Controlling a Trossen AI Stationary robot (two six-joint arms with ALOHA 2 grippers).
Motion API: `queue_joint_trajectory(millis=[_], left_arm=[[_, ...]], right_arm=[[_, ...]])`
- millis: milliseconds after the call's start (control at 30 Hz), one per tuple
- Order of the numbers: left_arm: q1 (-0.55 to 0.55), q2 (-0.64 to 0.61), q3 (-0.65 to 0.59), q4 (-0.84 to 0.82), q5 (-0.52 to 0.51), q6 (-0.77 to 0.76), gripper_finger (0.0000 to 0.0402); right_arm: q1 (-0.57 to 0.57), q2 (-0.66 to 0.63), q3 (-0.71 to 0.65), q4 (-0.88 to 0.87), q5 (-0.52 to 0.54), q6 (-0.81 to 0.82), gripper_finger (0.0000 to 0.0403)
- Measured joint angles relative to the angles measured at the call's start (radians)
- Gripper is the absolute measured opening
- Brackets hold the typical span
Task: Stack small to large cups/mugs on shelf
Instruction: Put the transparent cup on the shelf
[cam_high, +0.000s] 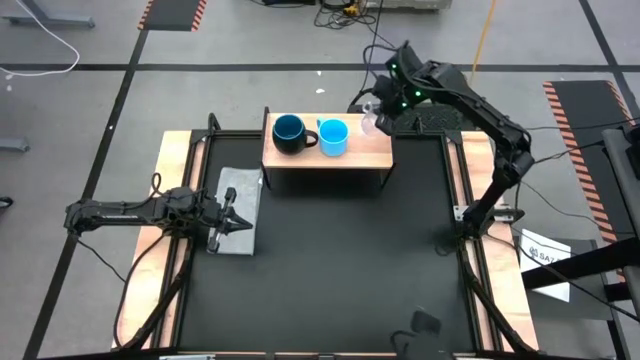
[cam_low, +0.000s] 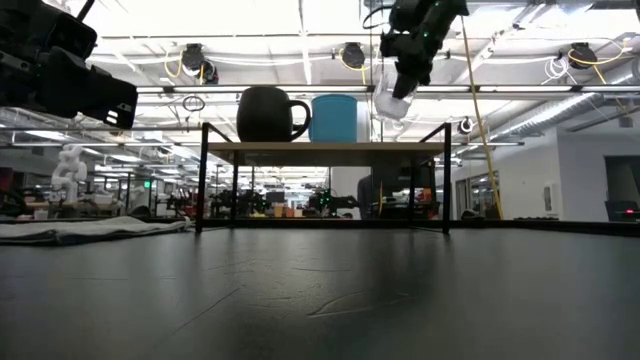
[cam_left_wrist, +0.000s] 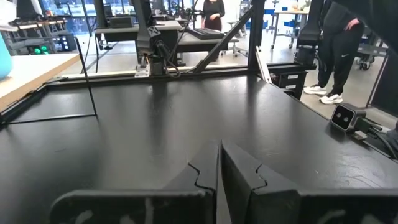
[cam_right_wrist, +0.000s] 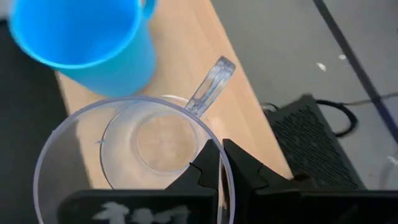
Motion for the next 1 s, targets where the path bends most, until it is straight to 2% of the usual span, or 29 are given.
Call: queue_joint_trajectory(millis=[167, 367, 667, 1000], left_arm=[[0.0, 0.0, 0.0, -0.001, 0.0, 0.002, 0.0021], [0.0, 0.0, 0.0, -0.001, 0.0, 0.002, 0.0021], [0.0, 0.0, 0.0, -0.001, 0.0, 0.002, 0.0021], [0.0, 0.0, 0.0, -0.001, 0.0, 0.003, 0.0021]], right_arm=[[0.014, 0.017, 0.011, -0.014, 0.032, -0.022, 0.0], [0.027, 0.064, 0.011, -0.119, 0.037, -0.032, 0.0], [0.093, 0.089, 0.011, -0.108, 0.065, -0.033, 0.0], [0.098, 0.09, 0.011, -0.113, 0.086, -0.005, 0.0]])
